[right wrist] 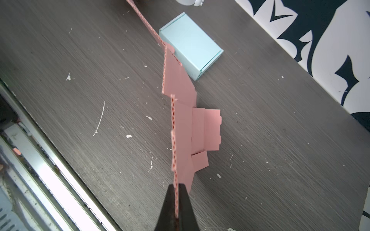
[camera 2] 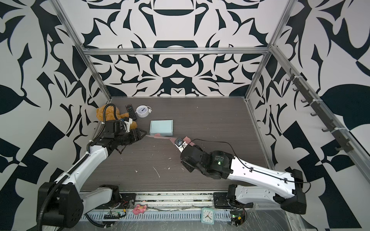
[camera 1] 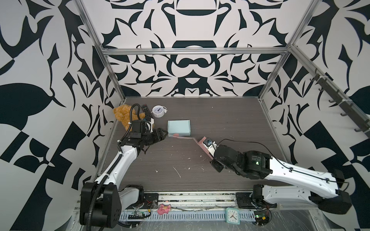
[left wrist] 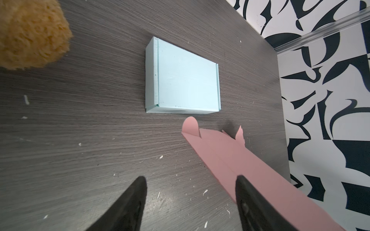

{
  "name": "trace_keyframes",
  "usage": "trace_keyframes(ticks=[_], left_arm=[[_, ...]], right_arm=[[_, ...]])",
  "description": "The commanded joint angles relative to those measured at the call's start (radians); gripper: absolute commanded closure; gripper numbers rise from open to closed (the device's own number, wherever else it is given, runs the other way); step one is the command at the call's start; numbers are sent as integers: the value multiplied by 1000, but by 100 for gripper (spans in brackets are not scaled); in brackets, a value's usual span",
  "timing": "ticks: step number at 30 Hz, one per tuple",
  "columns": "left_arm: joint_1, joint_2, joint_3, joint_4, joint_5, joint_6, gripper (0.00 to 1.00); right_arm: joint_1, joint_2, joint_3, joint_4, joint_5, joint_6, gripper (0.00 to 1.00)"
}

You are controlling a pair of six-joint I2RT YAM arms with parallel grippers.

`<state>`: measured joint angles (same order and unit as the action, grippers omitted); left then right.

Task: Fold the paper box
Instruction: 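Lift and drag the pink blank toward the robot with the right gripper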

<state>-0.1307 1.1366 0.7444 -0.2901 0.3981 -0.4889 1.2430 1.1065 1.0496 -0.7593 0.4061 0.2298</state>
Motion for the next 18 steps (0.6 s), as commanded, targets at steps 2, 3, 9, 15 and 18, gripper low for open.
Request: trace_keyframes(ticks=[2, 3, 9, 15, 18], left_arm=[[5, -54, 49, -99, -66, 23, 27], [5, -62, 57, -113, -71, 24, 27], [5, -88, 94, -168, -8, 44, 27], [1, -102, 39, -136, 87, 8, 27], [0, -118, 5, -132, 92, 7, 27]], right_arm=[[56, 52, -1, 0, 3, -38, 100], [70, 69, 2, 2, 2, -45, 100], [140, 169, -1, 17, -40, -101, 100], [196, 292, 13, 25, -50, -177, 99], [202, 359, 17, 35, -68, -207, 97]])
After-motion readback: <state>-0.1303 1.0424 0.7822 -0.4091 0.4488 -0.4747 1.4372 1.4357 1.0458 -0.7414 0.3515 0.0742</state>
